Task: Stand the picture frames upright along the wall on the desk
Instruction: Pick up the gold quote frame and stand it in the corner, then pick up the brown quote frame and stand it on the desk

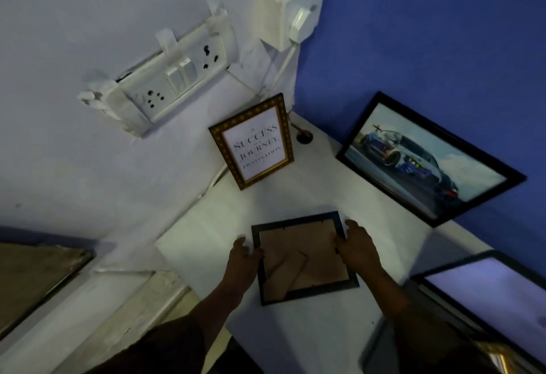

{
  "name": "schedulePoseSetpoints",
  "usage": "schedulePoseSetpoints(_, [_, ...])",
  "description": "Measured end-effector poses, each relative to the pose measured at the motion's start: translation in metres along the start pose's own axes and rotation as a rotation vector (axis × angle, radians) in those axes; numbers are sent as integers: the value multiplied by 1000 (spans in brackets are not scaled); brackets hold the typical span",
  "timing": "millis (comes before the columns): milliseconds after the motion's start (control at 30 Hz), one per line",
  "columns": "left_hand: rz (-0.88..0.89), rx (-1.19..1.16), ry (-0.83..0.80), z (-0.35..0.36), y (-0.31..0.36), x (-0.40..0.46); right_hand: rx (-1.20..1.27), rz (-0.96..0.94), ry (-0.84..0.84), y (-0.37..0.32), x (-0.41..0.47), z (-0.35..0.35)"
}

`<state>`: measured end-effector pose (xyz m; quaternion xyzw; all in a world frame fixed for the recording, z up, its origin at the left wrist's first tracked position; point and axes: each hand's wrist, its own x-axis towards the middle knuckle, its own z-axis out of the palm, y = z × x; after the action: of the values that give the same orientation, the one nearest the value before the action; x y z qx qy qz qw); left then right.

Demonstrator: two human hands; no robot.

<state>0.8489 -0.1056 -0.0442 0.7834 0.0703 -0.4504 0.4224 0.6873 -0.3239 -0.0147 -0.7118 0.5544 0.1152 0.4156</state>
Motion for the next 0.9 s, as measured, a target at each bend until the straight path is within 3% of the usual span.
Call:
schedulePoseSetpoints(233, [68, -45, -70, 14, 21, -55, 48, 93, 34, 7, -17, 12])
schedulePoseSetpoints(433, [86, 0, -143, -2, 22, -58, 151, 19, -49, 7, -22, -18])
schedulePoseSetpoints(500, [203, 183, -99, -2, 19, -61, 150, -48, -69, 1, -28, -25])
schedulePoseSetpoints(600, [514, 592, 37, 2, 17, -79, 193, -136, -87, -12, -42, -37])
schedulePoseSetpoints(733, [929, 1052, 25, 2, 5, -105, 209, -233, -31, -39, -65, -58])
schedulePoseSetpoints(900, [1038, 1259, 202, 4, 3, -117, 289, -278, 23, -61, -92, -85])
